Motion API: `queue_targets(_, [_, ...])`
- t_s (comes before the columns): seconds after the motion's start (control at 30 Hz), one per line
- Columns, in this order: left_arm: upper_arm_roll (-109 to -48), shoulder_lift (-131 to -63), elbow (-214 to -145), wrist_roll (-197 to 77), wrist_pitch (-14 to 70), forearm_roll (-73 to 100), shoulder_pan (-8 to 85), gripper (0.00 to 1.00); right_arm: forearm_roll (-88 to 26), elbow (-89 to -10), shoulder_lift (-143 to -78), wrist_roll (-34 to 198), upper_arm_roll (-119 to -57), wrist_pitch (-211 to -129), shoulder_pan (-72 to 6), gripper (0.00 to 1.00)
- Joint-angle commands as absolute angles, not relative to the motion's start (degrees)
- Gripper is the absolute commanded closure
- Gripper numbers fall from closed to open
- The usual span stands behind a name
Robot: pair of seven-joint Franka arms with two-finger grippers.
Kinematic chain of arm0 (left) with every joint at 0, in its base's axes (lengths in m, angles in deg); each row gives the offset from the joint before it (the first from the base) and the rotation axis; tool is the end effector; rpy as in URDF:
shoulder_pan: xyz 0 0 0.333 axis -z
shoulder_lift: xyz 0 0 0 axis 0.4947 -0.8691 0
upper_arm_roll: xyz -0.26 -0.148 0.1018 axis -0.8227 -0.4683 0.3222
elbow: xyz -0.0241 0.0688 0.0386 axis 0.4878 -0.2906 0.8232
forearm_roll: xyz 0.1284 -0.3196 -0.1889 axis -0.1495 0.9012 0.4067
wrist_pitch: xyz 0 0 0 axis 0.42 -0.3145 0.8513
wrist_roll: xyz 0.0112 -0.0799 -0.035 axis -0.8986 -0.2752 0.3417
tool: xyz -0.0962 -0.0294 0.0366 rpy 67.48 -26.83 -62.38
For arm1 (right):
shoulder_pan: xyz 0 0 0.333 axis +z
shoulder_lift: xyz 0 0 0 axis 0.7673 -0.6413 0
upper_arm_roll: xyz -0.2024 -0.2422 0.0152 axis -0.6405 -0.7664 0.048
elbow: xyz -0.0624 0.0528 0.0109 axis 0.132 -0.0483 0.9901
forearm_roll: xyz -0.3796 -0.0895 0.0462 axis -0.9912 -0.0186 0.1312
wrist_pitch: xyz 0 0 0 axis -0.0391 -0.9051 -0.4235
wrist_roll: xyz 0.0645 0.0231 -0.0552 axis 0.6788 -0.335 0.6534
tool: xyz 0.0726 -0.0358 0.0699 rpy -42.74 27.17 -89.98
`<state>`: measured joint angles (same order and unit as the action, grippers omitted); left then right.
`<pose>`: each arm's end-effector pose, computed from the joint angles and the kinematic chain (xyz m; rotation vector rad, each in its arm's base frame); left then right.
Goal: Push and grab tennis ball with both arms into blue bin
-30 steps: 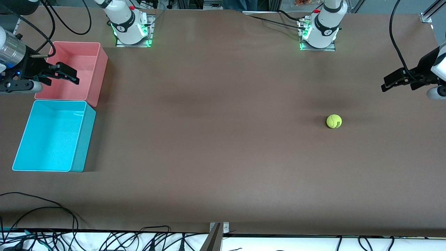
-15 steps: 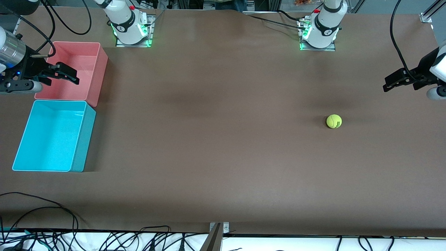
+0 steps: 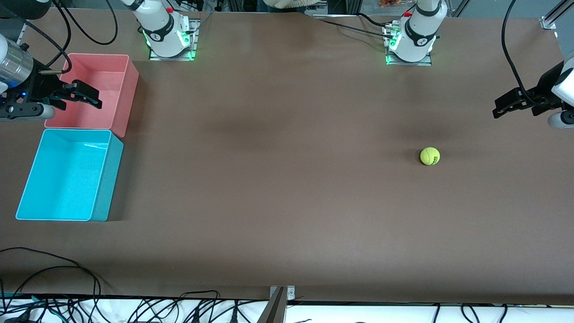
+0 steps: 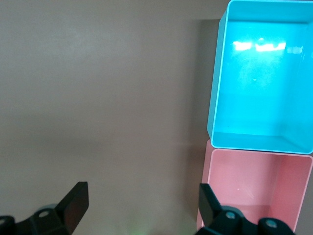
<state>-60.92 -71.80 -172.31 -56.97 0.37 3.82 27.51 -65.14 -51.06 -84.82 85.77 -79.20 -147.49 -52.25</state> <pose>0.5538 0.0168 0.6010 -3.1261 -0.1315 0.0998 0.5394 0.0149 0.5690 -3.0977 -0.0533 0.1264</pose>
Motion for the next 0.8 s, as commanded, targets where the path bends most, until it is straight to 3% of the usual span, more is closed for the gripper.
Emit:
queue_targets(0.0, [-61.11, -72.43, -170.68, -57.46, -1.01, 2.23, 27.72, 0.0, -64.11, -51.5, -84.26, 85.78, -78.97, -147.21, -52.49, 0.0])
queue_targets(0.77, [-60.94, -72.78, -170.68, -57.55, -1.19, 2.4, 27.36, 0.0, -64.11, -51.5, -84.26, 85.78, -78.97, -147.21, -52.57, 0.0])
